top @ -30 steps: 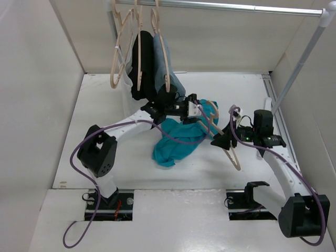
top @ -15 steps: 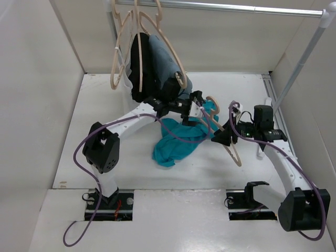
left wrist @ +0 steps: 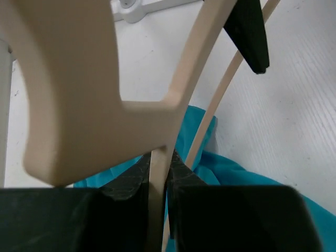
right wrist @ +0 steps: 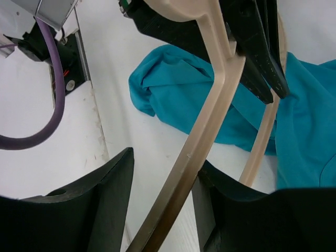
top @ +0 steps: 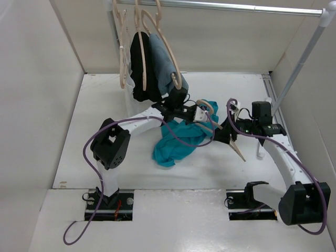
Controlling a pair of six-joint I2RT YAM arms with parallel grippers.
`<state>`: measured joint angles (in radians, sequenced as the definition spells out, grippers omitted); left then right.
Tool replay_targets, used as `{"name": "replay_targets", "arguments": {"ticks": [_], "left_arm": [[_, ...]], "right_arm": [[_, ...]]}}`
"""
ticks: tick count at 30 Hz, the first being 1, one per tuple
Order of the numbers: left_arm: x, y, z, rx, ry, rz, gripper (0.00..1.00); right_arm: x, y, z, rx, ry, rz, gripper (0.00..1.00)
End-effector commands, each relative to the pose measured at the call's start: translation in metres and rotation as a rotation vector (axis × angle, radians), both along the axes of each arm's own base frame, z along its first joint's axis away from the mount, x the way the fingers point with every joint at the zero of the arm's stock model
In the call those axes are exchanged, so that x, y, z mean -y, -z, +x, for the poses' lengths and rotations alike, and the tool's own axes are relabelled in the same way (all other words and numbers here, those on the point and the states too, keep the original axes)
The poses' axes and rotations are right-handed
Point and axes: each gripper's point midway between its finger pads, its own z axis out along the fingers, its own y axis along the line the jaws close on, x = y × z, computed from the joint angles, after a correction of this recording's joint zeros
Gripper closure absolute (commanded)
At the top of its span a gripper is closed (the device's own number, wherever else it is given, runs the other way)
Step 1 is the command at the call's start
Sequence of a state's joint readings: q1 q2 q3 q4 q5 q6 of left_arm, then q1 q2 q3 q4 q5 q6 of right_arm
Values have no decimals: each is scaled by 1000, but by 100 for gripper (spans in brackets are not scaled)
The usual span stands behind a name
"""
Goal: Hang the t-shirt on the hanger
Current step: Grab a hanger with the right arm
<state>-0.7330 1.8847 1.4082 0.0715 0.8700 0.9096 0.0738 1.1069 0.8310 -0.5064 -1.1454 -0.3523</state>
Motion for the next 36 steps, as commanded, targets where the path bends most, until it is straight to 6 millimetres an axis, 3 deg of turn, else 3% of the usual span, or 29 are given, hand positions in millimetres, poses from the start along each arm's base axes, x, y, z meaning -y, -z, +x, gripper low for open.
{"name": "replay_targets", "arguments": {"ticks": [1, 3, 4, 6, 7, 8, 10, 11, 12, 14, 16, 20, 21, 24, 30, 31, 33, 34, 35, 36], "left_arm": [[0, -29, 4, -28, -32, -30, 100], [-7, -24, 2, -35, -13, -5, 100], [-7, -29, 2, 12, 19, -3, 100], [-15, -22, -11, -1, 78, 49, 100], [-14, -27, -9, 24, 94, 56, 100], [-19, -16, -15, -13, 110, 106, 100], [-19, -16, -16, -2, 146, 125, 100], [-16, -28, -12, 5, 146, 120, 100], [-19, -17, -15, -36, 155, 158, 100], [-16, -25, -13, -29, 173, 158, 100], [-19, -15, -19, -74, 187, 187, 100], [-18, -23, -25, -53, 233, 147, 100], [-19, -19, -27, -64, 233, 155, 100], [-17, -30, -31, -73, 237, 119, 100], [-15, -30, -30, -129, 199, 117, 100], [-15, -30, -30, -129, 199, 117, 100], [-14, -36, -31, -131, 201, 102, 100], [-14, -34, -31, -157, 188, 104, 100], [-14, -31, -32, -171, 182, 107, 100], [-14, -37, -32, -164, 178, 97, 100]], "right_arm": [[1, -20, 10, 103, 4, -12, 100], [16, -8, 30, 98, 126, -97, 100], [21, -1, 36, 79, 164, -128, 75], [28, -3, 50, 107, 225, -186, 43], [28, -6, 53, 132, 231, -208, 20], [28, -10, 58, 157, 245, -223, 4], [26, -25, 72, 247, 281, -271, 0], [24, -31, 76, 281, 285, -281, 0], [25, -36, 81, 306, 305, -295, 0], [19, -48, 85, 373, 311, -300, 0], [12, -57, 91, 427, 325, -301, 0], [1, -53, 94, 473, 283, -282, 12], [-2, -42, 98, 450, 265, -293, 21], [-5, -39, 105, 423, 221, -282, 38], [-22, -20, 96, 398, 78, -229, 38], [-23, -15, 95, 382, 84, -223, 42], [-28, -20, 98, 395, 90, -175, 63], [-30, -23, 98, 398, 86, -161, 75], [-31, -21, 100, 387, 89, -159, 97], [-31, -21, 99, 375, 93, -155, 100]]}}
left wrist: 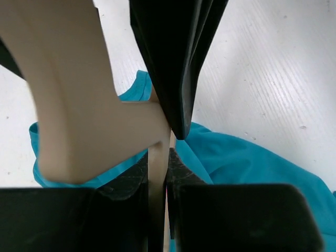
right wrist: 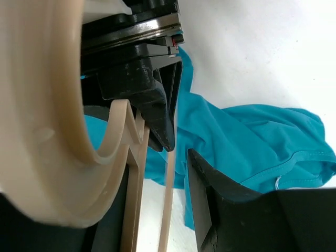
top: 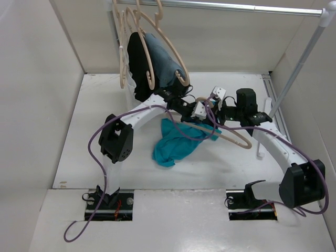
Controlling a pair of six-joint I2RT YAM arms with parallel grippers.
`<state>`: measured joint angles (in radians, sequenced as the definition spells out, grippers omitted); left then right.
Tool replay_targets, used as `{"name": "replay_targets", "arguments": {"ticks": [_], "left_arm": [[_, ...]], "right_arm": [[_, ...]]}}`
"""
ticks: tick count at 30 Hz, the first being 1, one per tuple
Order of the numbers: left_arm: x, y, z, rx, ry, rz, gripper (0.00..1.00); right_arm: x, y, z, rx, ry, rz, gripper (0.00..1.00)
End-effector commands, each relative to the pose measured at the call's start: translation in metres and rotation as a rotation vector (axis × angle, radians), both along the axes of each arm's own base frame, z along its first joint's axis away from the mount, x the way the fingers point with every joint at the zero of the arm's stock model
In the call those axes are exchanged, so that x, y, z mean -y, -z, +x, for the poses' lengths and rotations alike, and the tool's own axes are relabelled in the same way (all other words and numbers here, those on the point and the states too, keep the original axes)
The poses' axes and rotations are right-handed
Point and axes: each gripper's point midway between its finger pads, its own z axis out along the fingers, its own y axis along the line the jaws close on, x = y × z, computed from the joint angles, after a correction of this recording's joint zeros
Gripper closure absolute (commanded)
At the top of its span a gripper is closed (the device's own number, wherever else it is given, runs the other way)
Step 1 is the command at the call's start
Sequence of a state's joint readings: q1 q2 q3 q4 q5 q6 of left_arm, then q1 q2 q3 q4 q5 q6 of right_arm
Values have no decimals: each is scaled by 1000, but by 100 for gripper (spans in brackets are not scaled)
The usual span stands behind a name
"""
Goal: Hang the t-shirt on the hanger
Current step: Grab a hanger with the right arm
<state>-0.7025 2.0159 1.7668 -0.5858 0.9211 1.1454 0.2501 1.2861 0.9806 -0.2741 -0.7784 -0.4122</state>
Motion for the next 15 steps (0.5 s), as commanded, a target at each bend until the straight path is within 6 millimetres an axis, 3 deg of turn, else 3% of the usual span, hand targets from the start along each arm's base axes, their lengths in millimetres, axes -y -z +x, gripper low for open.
{"name": "replay_targets", "arguments": {"ticks": [1, 3, 4, 6, 9, 11, 13, 15], "left_arm": [[10, -42, -21, -36, 45, -122, 99], [9, -42, -21, -34, 35, -118, 76], [8, -39, -17, -20, 18, -103, 60], [9, -38, -13, -29, -5, -104, 51], [13, -48, -3, -58, -99, -108, 40], [22, -67, 2, -140, -174, -147, 33], [26, -75, 4, -189, -211, -170, 0], [27, -88, 5, -222, -261, -198, 0]], "right_arm": [[-7, -20, 13, 98, -14, 56, 100], [-4, -23, 14, 97, 1, 63, 100], [0, -23, 16, 83, 19, 70, 100], [13, -24, 16, 63, 69, 85, 100], [30, -9, 17, 7, 137, 87, 100], [41, -4, 20, 8, 202, 66, 100], [50, -5, 20, 7, 256, 65, 100], [59, -3, 21, -4, 303, 64, 100]]}}
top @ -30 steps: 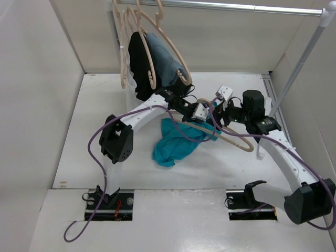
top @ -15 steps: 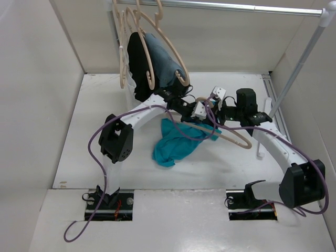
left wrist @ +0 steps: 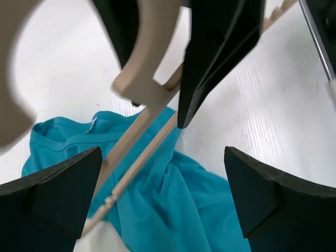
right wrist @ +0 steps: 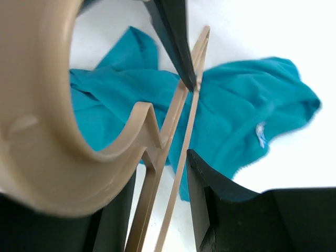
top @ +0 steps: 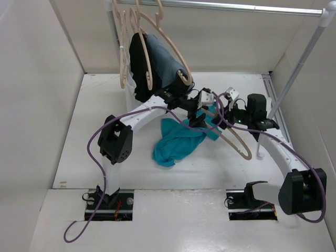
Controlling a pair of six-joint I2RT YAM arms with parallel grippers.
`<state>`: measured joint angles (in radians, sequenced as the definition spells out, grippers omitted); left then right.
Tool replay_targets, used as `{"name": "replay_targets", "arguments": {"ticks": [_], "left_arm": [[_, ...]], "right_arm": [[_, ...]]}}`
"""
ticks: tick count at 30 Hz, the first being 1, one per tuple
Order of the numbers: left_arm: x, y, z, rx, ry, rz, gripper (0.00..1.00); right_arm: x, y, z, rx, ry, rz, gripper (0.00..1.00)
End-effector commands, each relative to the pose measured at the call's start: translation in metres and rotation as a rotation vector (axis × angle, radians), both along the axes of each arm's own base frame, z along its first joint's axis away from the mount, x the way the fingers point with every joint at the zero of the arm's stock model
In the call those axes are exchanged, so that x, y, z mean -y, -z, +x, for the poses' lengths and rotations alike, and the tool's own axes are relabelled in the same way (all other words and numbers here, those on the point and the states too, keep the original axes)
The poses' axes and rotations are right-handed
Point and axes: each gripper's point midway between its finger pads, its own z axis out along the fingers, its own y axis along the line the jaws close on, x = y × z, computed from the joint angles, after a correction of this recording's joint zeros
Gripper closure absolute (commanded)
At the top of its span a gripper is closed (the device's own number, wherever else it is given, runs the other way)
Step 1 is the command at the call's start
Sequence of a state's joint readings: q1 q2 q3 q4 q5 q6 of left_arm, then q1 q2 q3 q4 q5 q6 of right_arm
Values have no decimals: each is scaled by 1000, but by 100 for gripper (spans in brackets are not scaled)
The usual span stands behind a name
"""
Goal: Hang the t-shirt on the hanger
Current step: Grab a hanger with the right arm
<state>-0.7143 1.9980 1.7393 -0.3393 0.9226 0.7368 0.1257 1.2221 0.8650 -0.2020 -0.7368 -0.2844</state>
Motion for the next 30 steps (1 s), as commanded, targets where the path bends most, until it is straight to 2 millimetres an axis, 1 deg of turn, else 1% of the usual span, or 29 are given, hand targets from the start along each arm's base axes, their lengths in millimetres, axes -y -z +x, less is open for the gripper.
{"name": "replay_targets", "arguments": {"ticks": [1, 2, 3, 4, 5, 6, 7, 8, 9, 10, 11, 12, 13, 14, 15, 16, 17, 19, 20, 21, 22, 23, 24, 25, 26, 27, 28, 29, 30], "left_arm": [[3, -61, 1, -51, -110, -107, 0], [4, -60, -3, -43, -125, -92, 0], [6, -45, -10, -33, -159, -18, 0], [6, -44, -14, 31, -150, 8, 0], [5, -24, -20, 41, -153, 65, 0], [6, -25, -33, 75, -147, 80, 0], [1, -19, -26, 102, -192, 100, 0], [0, -13, -32, 106, -190, 106, 0], [-8, 6, -37, 90, -194, 139, 0], [-11, 6, -33, 110, -227, 134, 0], [-16, 17, -31, 112, -244, 157, 0], [-25, 37, -34, 109, -246, 204, 0], [-30, 45, -33, 123, -254, 229, 0], [-37, 53, -24, 164, -292, 263, 0], [-43, 67, -18, 184, -311, 303, 0], [-50, 82, -14, 205, -331, 345, 0], [-60, 93, 1, 232, -391, 388, 0], [-68, 102, 13, 242, -415, 409, 0], [-76, 106, 22, 251, -421, 422, 0], [-80, 117, 19, 248, -402, 452, 0], [-86, 119, 22, 263, -388, 469, 4], [-94, 129, 16, 273, -349, 507, 17], [-103, 137, 8, 275, -308, 551, 27], [-108, 137, 5, 298, -279, 562, 40], [-116, 145, -3, 294, -262, 583, 52], [-125, 141, -11, 297, -242, 599, 71], [-133, 143, -17, 304, -215, 617, 84], [-141, 142, -21, 346, -170, 640, 93], [-157, 154, -35, 341, -122, 681, 98]], "right_arm": [[25, -15, 17, 64, 132, 2, 100], [30, -18, 15, 58, 166, 14, 100], [39, -19, 20, 63, 220, 1, 100], [48, -16, 21, 56, 264, -6, 100], [53, -17, 19, 50, 308, -1, 100], [59, -19, 21, 59, 348, -9, 100], [65, -16, 22, 54, 392, -21, 100], [71, -16, 24, 48, 421, -20, 100], [72, -20, 23, 54, 435, -11, 100], [73, -23, 22, 65, 445, -13, 100], [73, -19, 21, 46, 451, -3, 100], [73, -23, 20, 51, 455, 6, 100], [76, -26, 19, 60, 464, 8, 100], [76, -26, 19, 60, 464, 8, 100], [75, -29, 18, 62, 468, 19, 100], [75, -37, 18, 76, 473, 34, 100], [75, -38, 16, 77, 473, 34, 100], [74, -56, 15, 113, 476, 53, 100], [74, -54, 13, 94, 476, 48, 100], [74, -56, 12, 92, 476, 48, 100], [74, -58, 12, 92, 476, 48, 100], [75, -56, 11, 84, 476, 46, 100], [73, -59, 9, 97, 464, 45, 100], [76, -53, 9, 84, 474, 41, 100], [77, -55, 6, 85, 474, 41, 100], [74, -49, 4, 72, 460, 44, 100], [70, -51, 0, 69, 437, 53, 100], [68, -46, -2, 55, 423, 56, 100], [64, -49, -7, 57, 402, 66, 100]]}}
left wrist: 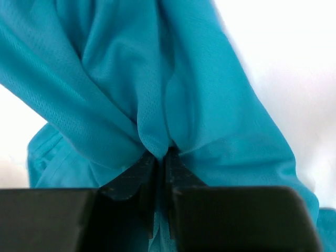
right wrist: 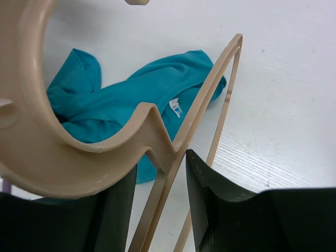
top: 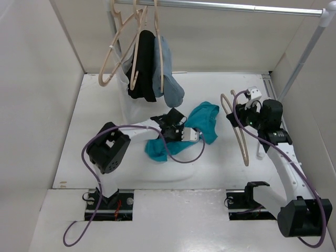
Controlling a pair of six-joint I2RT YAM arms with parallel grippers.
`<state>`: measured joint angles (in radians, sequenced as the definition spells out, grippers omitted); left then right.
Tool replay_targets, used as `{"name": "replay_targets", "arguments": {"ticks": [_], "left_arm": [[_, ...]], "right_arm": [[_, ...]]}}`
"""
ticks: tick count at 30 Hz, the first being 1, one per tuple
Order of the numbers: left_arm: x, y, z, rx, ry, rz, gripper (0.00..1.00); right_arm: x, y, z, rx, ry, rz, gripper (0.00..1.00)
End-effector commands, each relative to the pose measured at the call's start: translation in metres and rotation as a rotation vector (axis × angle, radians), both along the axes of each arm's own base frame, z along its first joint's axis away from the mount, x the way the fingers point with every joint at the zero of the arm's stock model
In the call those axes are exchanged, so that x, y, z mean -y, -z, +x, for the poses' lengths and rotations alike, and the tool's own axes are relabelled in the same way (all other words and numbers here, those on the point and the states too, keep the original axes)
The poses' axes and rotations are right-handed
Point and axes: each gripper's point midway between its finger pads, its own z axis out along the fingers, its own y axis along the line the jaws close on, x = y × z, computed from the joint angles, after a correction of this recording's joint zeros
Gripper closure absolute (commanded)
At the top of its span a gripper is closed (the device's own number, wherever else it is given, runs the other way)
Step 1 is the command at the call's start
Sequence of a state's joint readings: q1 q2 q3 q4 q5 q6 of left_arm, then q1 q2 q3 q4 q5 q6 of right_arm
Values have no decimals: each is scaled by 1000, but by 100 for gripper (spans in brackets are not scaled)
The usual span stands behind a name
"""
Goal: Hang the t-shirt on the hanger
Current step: Grab a hanger with the right arm, then place tshirt on hanger
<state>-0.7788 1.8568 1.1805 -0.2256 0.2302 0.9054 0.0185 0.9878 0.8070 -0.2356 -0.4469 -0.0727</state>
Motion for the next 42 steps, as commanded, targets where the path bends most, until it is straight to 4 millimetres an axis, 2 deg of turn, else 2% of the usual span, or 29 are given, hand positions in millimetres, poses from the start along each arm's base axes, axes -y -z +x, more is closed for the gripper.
{"name": "replay_targets", "arguments": {"ticks": [1, 2, 3, 4, 5, 6, 9, 10, 11, 12, 13, 14, 15, 16, 17, 18, 21, 22, 23, 24, 25, 28, 29, 32, 33, 35, 37, 38, 42], "left_arm": [[-48, -10, -37, 10, 164, 132, 99], [-63, -7, -44, 0, 195, 166, 99], [-77, 0, -59, -14, 292, 212, 99], [-95, -5, -73, -51, 327, 244, 93], [-99, -10, -81, -74, 362, 232, 79], [-103, -14, -87, -92, 392, 223, 68], [-89, -40, -95, -123, 408, 89, 48], [-73, -59, -86, -90, 392, 18, 42], [-55, -72, -78, -73, 374, -57, 41], [-36, -85, -82, -139, 313, -163, 40], [-19, -96, -80, -156, 289, -218, 40], [2, -119, -70, -139, 264, -284, 40], [24, -123, -68, -153, 258, -323, 40], [37, -130, -67, -200, 189, -357, 40], [53, -147, -59, -187, 174, -402, 40], [70, -148, -50, -181, 158, -441, 40], [97, -158, -29, -209, 33, -517, 40], [107, -144, -15, -217, -10, -513, 42], [113, -141, -8, -229, -40, -513, 42], [126, -158, 2, -225, -56, -553, 42], [127, -136, 12, -267, -93, -517, 42], [142, -132, 21, -301, -106, -527, 42], [142, -118, 29, -286, -134, -507, 42], [145, -112, 49, -199, -200, -503, 50], [140, -105, 63, -125, -226, -471, 52], [137, -98, 69, -67, -252, -431, 53], [133, -82, 78, -43, -289, -399, 53], [132, -82, 79, -37, -295, -396, 53], [133, -65, 72, -79, -263, -361, 53]], "right_arm": [[-15, -20, -14, 60, -100, 38, 100], [-18, -16, -19, 51, -129, 42, 100], [-21, -20, -25, 76, -159, 29, 100], [-21, -19, -29, 77, -175, 16, 100], [-21, -11, -37, 41, -182, 3, 100], [-19, -13, -40, 43, -181, -16, 100], [-17, -14, -50, 46, -191, -39, 100], [-19, -9, -52, 33, -201, -33, 100], [-22, -10, -55, 39, -206, -9, 100], [-28, -15, -57, 62, -232, 16, 100], [-28, -6, -58, 38, -226, 31, 100], [-31, -5, -62, 30, -230, 52, 100], [-31, -5, -62, 29, -230, 52, 100], [-31, -3, -64, 20, -226, 63, 100], [-30, -5, -65, 27, -212, 64, 100], [-30, -6, -67, 27, -212, 64, 100], [-24, -9, -68, 32, -175, 47, 100], [-21, -10, -68, 21, -154, 39, 100], [-19, -7, -69, 8, -146, 36, 100], [-18, -11, -68, 16, -140, 25, 100], [-16, -8, -69, 5, -132, 21, 100], [-12, -7, -69, -12, -89, 28, 100], [-10, -5, -69, -23, -77, 23, 100], [-10, -7, -73, -14, -77, 23, 100], [-10, -7, -73, -13, -77, 23, 100], [-10, -13, -76, 13, -78, 22, 100], [-10, -15, -77, 22, -78, 22, 100], [-10, -11, -78, 13, -78, 22, 100], [-13, -6, -83, -7, -98, 32, 100]]}}
